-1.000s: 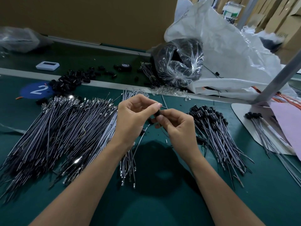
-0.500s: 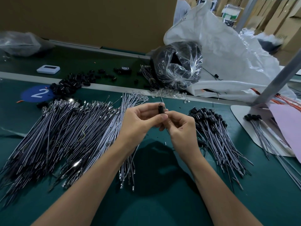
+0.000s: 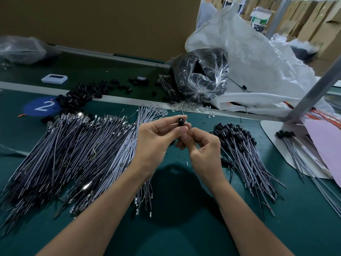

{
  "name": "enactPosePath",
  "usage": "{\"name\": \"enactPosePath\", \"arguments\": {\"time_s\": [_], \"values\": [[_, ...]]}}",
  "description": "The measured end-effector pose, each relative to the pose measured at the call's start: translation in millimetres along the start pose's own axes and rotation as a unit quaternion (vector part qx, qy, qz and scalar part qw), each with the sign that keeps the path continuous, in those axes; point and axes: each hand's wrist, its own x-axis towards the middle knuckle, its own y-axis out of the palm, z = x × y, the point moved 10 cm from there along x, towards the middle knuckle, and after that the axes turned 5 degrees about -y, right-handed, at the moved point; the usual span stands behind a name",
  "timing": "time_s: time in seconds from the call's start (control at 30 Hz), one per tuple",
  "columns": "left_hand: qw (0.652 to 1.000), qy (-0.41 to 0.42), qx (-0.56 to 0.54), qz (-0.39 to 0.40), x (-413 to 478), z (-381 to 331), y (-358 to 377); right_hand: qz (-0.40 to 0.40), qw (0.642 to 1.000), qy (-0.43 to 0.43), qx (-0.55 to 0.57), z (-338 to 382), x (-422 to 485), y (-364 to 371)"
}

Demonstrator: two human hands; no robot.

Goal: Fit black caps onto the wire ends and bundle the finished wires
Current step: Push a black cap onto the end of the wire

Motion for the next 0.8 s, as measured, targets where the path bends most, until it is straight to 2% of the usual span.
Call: {"name": "enactPosePath", "arguments": {"time_s": [0.2, 0.5, 0.8], "values": [[0.998, -0.063, 0.012, 0.012, 0.4, 14.9, 1.6, -0.022, 1.0, 0.008, 0.004, -4.3, 0.1, -5.0], [0.997, -0.048, -0.028, -0.045, -3.6, 16.6, -1.3, -0.017, 1.0, -0.016, -0.013, 0.5, -1.4, -2.5], [0.997, -0.048, -0.027, -0.048, -6.1, 12.6, -1.4, -0.061, 0.993, -0.048, -0.094, 10.4, -6.6, -1.9]]}}
